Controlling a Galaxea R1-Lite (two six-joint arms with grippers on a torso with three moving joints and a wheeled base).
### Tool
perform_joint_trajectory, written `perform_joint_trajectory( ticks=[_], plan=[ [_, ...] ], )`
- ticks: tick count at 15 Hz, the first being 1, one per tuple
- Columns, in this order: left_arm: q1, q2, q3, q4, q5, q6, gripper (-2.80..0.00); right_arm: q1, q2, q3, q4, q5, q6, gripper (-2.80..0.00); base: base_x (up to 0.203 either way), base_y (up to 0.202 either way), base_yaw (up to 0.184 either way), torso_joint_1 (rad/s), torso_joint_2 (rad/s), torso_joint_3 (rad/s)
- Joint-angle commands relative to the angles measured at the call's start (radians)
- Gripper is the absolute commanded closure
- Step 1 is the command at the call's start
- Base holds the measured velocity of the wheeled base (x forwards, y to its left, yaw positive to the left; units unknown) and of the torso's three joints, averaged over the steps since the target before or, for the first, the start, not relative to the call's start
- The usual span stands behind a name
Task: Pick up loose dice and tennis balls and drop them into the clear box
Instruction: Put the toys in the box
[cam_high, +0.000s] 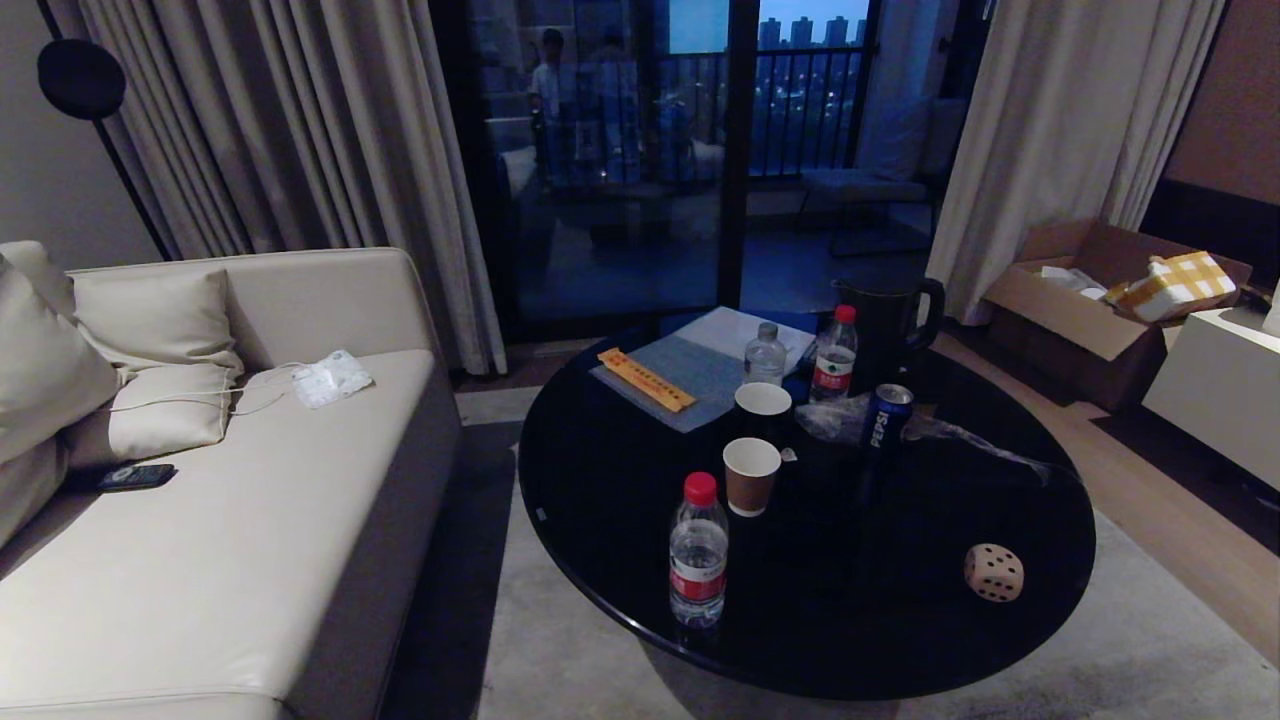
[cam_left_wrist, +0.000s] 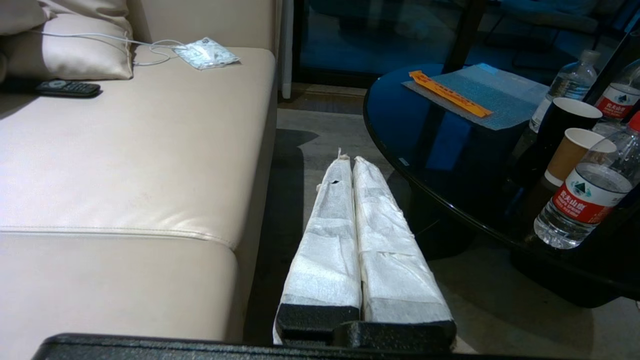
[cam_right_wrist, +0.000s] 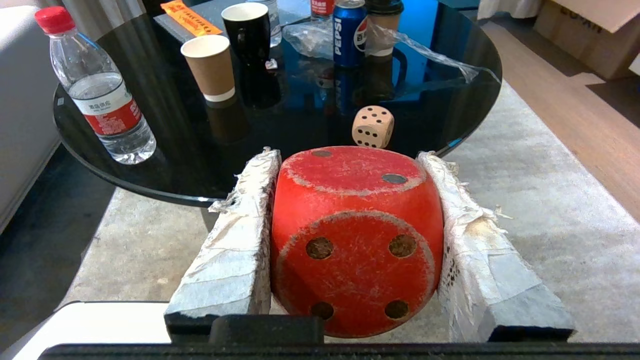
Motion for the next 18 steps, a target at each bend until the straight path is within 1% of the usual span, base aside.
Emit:
perform_joint_trajectory(
  ticks=[1, 3, 4, 15, 16, 18],
  plan=[
    [-0.001, 0.0, 0.0, 0.0, 0.002, -0.002, 0.0, 0.0, 0.001, 0.0, 0.001, 0.001, -0.001, 0.0, 0.0, 0.0, 0.0, 0.0, 0.0, 0.0],
    [0.0, 0.002, 0.0, 0.0, 0.002, -0.002, 0.0, 0.0, 0.001, 0.0, 0.001, 0.001, -0.001, 0.0, -0.033, 0.0, -0.001, 0.001, 0.0, 0.003],
    [0.0, 0.002, 0.0, 0.0, 0.002, -0.003, 0.0, 0.0, 0.001, 0.0, 0.002, 0.001, -0.001, 0.0, -0.147, 0.0, -0.003, 0.001, 0.0, 0.002],
    [0.0, 0.001, 0.0, 0.0, 0.003, -0.002, 0.0, 0.0, 0.001, 0.0, 0.001, -0.001, 0.001, 0.0, -0.184, 0.0, -0.002, 0.001, 0.0, 0.004],
    [0.0, 0.001, 0.0, 0.0, 0.003, -0.002, 0.0, 0.0, 0.001, 0.0, 0.002, -0.001, 0.001, 0.0, -0.142, 0.0, -0.002, 0.003, 0.0, -0.002],
    [0.0, 0.001, 0.0, 0.0, 0.002, -0.002, 0.0, 0.0, 0.001, 0.0, 0.002, -0.001, 0.001, 0.0, -0.029, 0.0, 0.0, 0.001, 0.0, 0.001]
  ],
)
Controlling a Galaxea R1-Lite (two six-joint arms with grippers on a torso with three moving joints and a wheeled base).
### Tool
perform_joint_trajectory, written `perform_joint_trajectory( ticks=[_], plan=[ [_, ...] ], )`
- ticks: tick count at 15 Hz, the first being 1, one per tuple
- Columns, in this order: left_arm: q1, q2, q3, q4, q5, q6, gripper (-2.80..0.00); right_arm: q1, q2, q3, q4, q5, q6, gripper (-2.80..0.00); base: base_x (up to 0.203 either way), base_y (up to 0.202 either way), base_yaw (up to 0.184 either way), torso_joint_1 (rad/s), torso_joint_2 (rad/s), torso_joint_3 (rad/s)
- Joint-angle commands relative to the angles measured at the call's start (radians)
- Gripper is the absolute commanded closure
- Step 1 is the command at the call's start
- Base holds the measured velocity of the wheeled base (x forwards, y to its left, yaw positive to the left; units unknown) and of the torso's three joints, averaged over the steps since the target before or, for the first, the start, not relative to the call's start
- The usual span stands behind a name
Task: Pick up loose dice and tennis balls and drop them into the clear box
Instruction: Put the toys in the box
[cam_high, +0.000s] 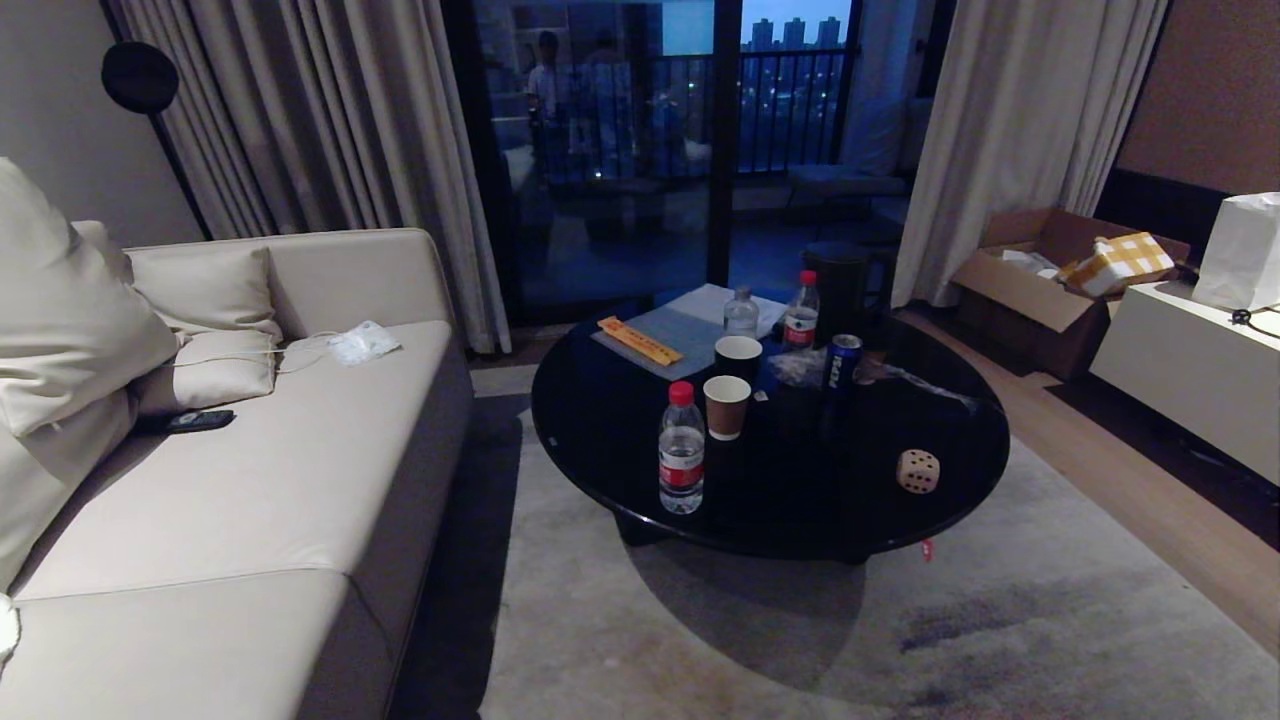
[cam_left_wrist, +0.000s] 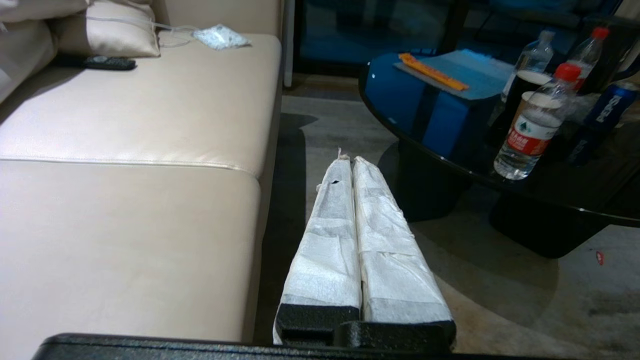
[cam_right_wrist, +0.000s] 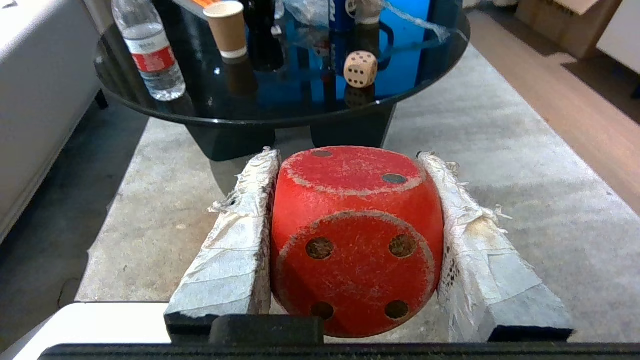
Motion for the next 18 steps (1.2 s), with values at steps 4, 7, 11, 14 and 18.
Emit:
perform_joint_trajectory(
  ticks=[4, 7, 11, 14, 18],
  plan=[
    [0.0, 0.0, 0.0, -0.001, 0.001, 0.001, 0.0, 0.0, 0.001, 0.0, 0.001, 0.001, 0.0, 0.0, 0.0, 0.0, 0.0, 0.0, 0.0, 0.0],
    [0.0, 0.001, 0.0, -0.001, 0.001, 0.002, 0.0, 0.0, 0.001, 0.0, 0.001, 0.001, -0.002, 0.0, 0.0, 0.0, 0.0, 0.0, 0.0, 0.0],
    [0.0, 0.001, 0.0, -0.002, 0.002, -0.014, 0.0, 0.0, 0.001, 0.0, 0.0, 0.001, 0.002, 0.0, 0.0, 0.0, 0.0, 0.0, 0.0, 0.0],
    [-0.001, 0.001, 0.0, -0.002, 0.002, -0.015, 0.0, 0.0, 0.001, 0.0, 0.0, -0.002, 0.009, 0.0, 0.0, 0.0, 0.0, 0.0, 0.0, 0.0],
    [0.0, 0.0, 0.0, -0.002, 0.002, -0.015, 0.0, 0.0, 0.001, 0.0, 0.0, -0.002, 0.012, 0.0, 0.001, 0.001, -0.058, 0.004, 0.0, 0.0]
  ],
)
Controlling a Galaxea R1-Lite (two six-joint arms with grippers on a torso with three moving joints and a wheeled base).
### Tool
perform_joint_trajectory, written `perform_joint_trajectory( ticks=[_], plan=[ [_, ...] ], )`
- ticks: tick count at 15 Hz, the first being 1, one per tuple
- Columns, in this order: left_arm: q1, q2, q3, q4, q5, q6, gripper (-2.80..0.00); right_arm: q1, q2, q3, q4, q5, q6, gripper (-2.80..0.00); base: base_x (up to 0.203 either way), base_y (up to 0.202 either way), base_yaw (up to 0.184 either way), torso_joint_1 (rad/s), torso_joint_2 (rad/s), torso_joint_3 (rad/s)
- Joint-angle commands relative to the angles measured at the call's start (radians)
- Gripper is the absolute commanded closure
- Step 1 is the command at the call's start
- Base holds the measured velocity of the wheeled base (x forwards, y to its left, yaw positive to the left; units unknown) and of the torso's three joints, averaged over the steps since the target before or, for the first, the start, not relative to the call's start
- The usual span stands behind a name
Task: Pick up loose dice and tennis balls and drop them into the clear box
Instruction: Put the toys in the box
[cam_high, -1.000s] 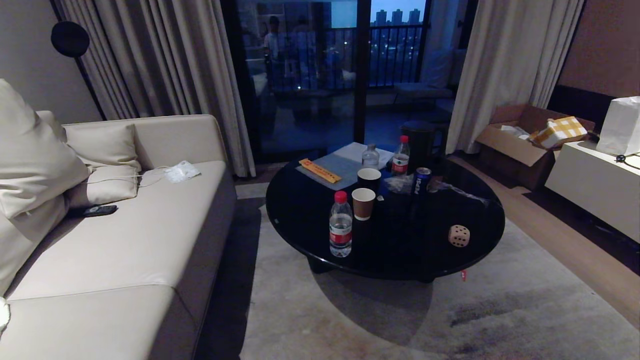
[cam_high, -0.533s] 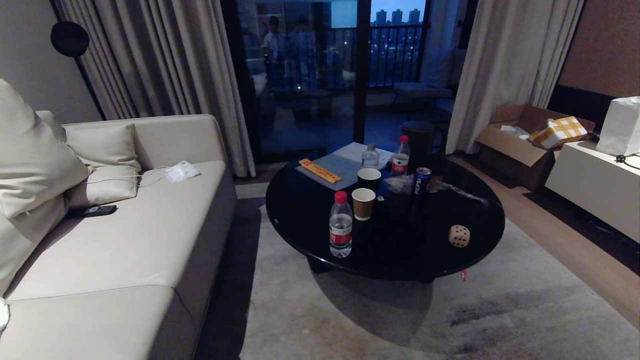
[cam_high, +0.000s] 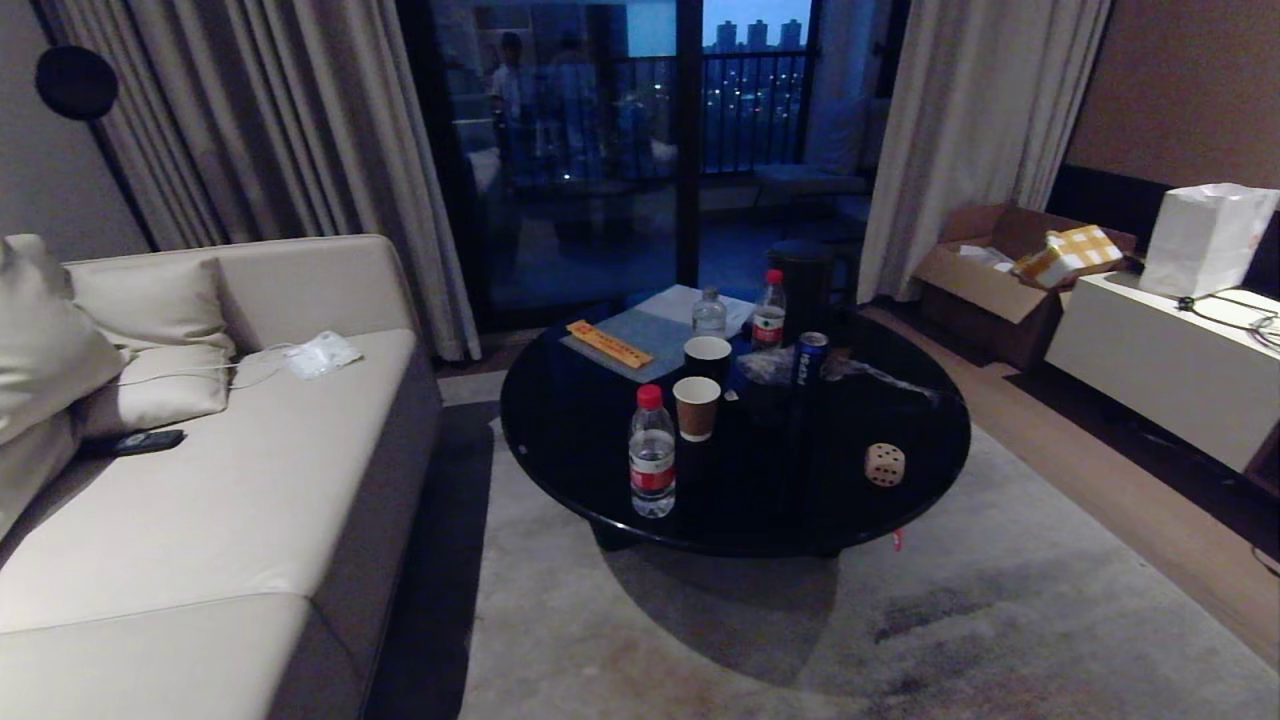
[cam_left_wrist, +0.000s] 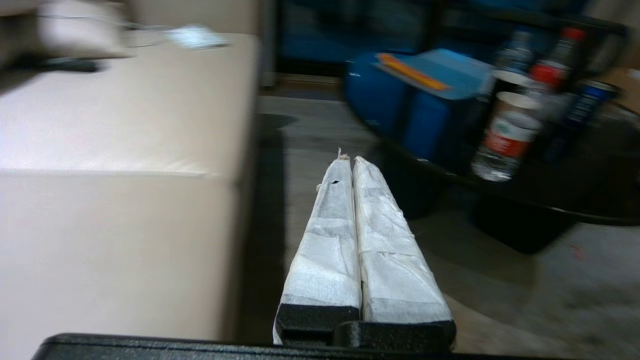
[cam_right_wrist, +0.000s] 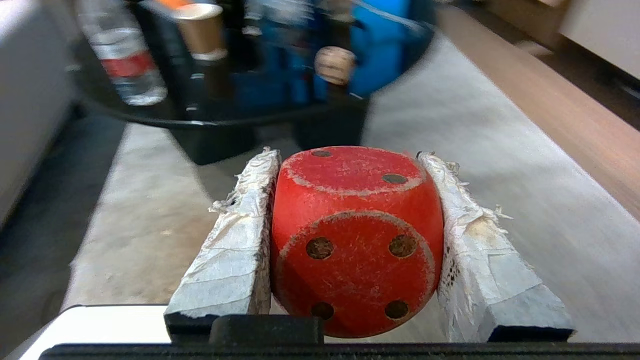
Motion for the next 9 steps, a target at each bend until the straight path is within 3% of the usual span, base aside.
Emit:
perform_joint_trajectory(
  ticks=[1, 9],
  plan=[
    [0.0, 0.001, 0.0, -0.001, 0.001, -0.001, 0.0, 0.0, 0.001, 0.0, 0.001, 0.0, 0.004, 0.0, 0.001, 0.01, -0.16, -0.002, 0.0, 0.002],
    [0.0, 0.0, 0.0, -0.001, 0.001, 0.0, 0.0, 0.0, 0.001, 0.0, 0.001, -0.001, 0.013, 0.0, 0.001, 0.011, -0.163, 0.003, 0.0, 0.002]
  ],
)
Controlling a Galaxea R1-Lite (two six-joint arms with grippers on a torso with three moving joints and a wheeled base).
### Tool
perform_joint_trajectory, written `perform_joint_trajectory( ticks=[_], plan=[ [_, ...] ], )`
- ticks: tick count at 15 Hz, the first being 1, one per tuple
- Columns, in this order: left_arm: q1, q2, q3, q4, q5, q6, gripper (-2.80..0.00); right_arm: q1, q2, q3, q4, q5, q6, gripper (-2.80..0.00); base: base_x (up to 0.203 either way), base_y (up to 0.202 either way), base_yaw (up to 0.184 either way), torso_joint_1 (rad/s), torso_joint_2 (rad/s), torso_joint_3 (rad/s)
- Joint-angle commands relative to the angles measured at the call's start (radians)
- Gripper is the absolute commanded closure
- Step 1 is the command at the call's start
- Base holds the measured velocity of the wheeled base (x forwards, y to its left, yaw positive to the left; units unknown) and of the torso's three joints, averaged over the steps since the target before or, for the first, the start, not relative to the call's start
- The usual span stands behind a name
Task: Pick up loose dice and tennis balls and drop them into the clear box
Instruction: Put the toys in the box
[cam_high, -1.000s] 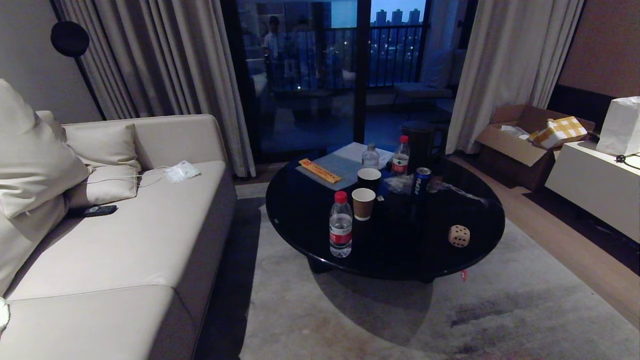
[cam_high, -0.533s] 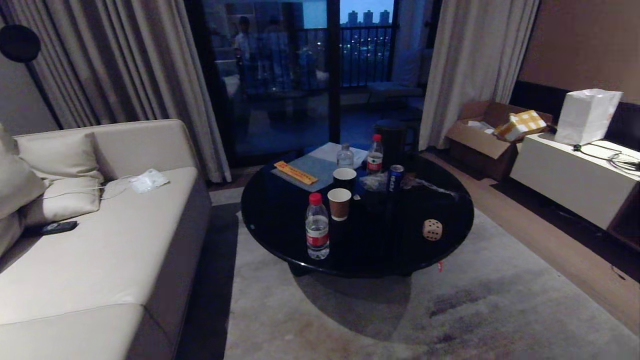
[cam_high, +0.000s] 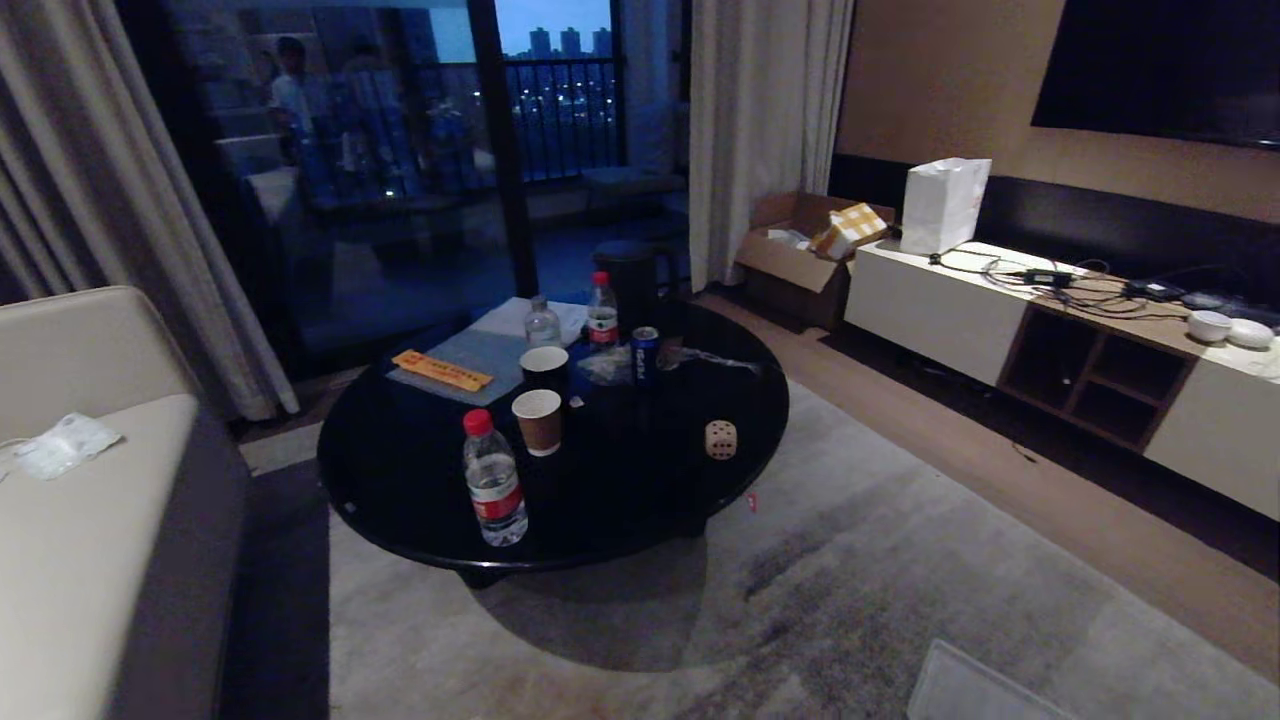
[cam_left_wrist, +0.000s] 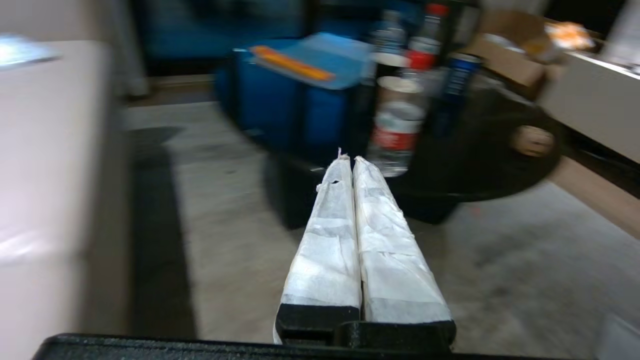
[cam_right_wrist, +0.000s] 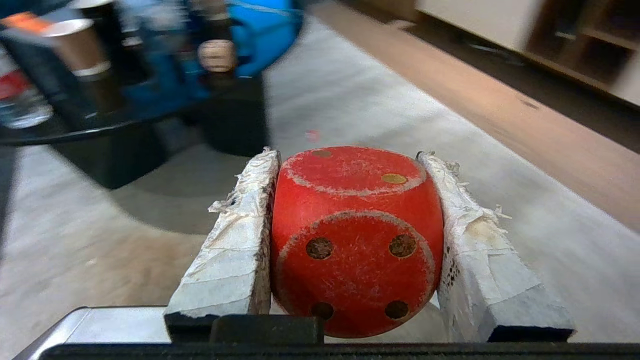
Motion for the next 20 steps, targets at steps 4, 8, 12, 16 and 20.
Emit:
perform_joint_trajectory(
  ticks=[4, 8, 12, 16, 20],
  plan=[
    [0.0, 0.001, 0.0, 0.0, 0.001, -0.001, 0.0, 0.0, 0.001, 0.0, 0.001, 0.0, -0.001, 0.0, 0.0, 0.011, -0.165, 0.003, 0.0, 0.002],
    [0.0, 0.0, 0.0, 0.0, 0.001, -0.001, 0.0, 0.0, 0.001, 0.0, 0.001, 0.0, 0.0, 0.0, 0.0, 0.008, -0.163, 0.003, 0.0, 0.003],
    [0.0, 0.0, 0.0, 0.0, 0.001, -0.001, 0.0, 0.0, 0.001, 0.0, 0.001, 0.001, 0.0, 0.0, 0.001, 0.009, -0.161, 0.006, 0.0, 0.002],
    [0.0, 0.001, 0.0, 0.0, 0.001, -0.001, 0.0, 0.0, 0.001, 0.0, 0.001, 0.0, 0.0, 0.0, 0.001, 0.01, -0.162, -0.001, 0.0, 0.002],
    [0.0, 0.002, 0.0, 0.0, 0.001, -0.001, 0.0, 0.0, 0.001, 0.0, 0.001, 0.0, 0.0, 0.0, 0.0, 0.008, -0.164, 0.005, 0.0, 0.0]
  ],
)
